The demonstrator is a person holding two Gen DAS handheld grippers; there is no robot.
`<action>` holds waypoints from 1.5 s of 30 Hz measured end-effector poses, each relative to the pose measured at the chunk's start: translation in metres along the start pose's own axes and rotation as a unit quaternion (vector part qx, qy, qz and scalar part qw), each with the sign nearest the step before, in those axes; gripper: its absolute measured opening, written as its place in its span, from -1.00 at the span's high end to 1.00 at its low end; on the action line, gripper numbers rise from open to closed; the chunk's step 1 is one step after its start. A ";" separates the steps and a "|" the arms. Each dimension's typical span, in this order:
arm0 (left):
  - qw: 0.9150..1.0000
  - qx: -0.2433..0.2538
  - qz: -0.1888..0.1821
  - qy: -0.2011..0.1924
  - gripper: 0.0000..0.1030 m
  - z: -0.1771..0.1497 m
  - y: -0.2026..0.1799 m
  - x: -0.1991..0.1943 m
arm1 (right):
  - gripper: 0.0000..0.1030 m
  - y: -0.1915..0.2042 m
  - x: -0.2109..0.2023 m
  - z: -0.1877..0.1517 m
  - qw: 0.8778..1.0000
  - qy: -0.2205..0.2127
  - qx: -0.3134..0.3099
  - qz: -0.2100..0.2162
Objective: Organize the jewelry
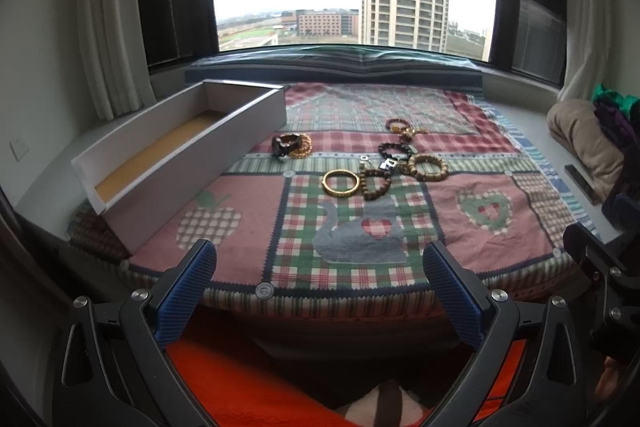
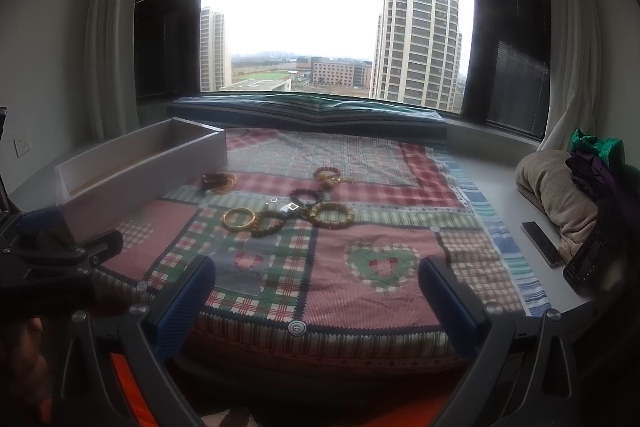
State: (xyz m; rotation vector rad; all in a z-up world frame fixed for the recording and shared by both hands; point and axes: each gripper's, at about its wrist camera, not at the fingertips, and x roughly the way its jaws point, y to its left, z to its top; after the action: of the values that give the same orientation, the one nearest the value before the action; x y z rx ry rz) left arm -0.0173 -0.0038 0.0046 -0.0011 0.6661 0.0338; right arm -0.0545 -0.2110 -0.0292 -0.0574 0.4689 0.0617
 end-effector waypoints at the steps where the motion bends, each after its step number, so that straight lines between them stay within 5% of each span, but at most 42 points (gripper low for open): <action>1: 1.000 0.000 -0.001 0.001 -0.99 0.000 0.000 0.000 | -1.00 0.000 0.000 0.000 1.000 0.001 0.000 0.000; 45: 1.000 -0.001 0.020 -0.014 -0.99 0.009 0.005 0.007 | -1.00 -0.003 0.007 0.011 1.000 -0.007 0.009 0.018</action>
State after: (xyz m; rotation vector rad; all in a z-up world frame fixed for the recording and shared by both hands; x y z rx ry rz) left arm -0.0067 0.0018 0.0071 0.0112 0.6390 0.0727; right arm -0.0428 -0.2129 -0.0226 -0.0316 0.4560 0.0937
